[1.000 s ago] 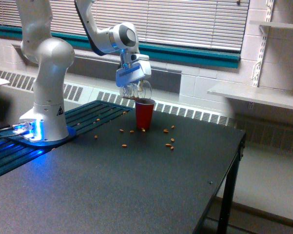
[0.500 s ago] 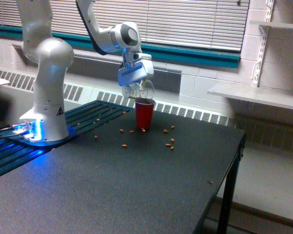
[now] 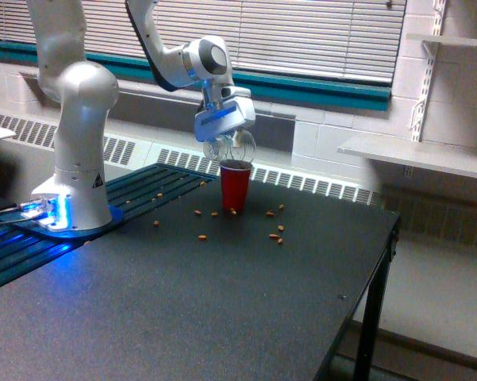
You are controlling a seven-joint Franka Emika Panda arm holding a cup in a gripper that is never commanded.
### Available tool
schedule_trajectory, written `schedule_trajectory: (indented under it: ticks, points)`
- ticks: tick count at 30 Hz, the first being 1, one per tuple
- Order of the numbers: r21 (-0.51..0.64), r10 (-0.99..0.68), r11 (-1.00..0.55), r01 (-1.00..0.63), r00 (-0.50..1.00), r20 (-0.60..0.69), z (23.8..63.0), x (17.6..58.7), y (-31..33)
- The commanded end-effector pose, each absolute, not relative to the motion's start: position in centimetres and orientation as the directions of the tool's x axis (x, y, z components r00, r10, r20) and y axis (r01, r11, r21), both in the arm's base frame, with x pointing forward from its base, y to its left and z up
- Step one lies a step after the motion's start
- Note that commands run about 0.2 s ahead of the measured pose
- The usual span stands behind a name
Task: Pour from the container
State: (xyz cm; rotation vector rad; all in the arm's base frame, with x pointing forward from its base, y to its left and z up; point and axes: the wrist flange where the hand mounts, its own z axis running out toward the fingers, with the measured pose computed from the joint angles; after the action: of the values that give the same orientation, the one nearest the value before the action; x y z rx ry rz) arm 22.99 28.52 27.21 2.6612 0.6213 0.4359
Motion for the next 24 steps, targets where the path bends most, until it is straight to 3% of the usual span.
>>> schedule_trajectory:
  ticks: [1, 15, 17, 19, 24]
  points:
    - [0.425, 0.485, -0.826, 0.370, 0.851, 0.201, 27.1, 23.5, 28.0]
    - [0.420, 0.485, -0.829, 0.370, 0.848, 0.211, 27.7, 21.8, 29.0]
    - [0.419, 0.487, -0.828, 0.372, 0.848, 0.210, 27.5, 23.1, 27.9]
    - [0.414, 0.480, -0.834, 0.366, 0.851, 0.213, 27.7, 20.1, 29.7]
    - [0.416, 0.479, -0.834, 0.362, 0.849, 0.221, 28.4, 18.9, 30.3]
